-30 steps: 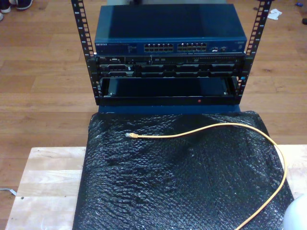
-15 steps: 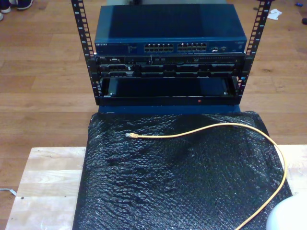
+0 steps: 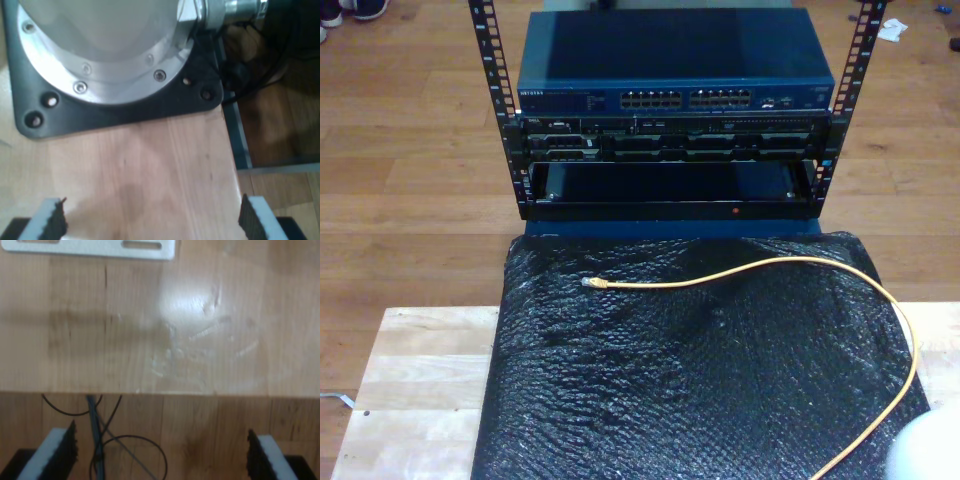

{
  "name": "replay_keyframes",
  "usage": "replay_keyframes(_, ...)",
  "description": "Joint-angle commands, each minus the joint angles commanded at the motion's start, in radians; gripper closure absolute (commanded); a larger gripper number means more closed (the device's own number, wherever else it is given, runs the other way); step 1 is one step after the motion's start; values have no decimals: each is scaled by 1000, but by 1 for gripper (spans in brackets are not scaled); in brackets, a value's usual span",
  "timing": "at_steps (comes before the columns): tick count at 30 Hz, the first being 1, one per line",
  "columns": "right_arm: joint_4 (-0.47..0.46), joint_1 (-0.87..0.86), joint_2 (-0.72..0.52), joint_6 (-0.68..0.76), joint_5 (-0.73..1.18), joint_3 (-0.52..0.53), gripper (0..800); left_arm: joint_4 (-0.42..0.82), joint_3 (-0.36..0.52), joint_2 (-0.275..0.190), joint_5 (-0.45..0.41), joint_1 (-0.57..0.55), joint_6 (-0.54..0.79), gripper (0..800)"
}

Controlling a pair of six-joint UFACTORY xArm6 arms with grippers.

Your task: Grab the cable and plug it in

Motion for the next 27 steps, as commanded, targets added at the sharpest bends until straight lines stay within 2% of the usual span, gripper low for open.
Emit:
replay_keyframes(8, 15, 3, 74, 160, 121, -149, 0, -80, -84, 0, 94, -26, -2, 0)
replay_keyframes(14, 126, 6, 87, 267, 215, -233, 0, -140, -157, 2, 215, -75, -12, 0)
replay_keyframes(20, 183, 29, 87, 377, 358, -324, 0, -173, -204, 2, 270, -153, -109, 0)
replay_keyframes(27, 241, 129, 89, 508, 399, -359, 0, -224, -232, 2, 311, -259, -255, 0)
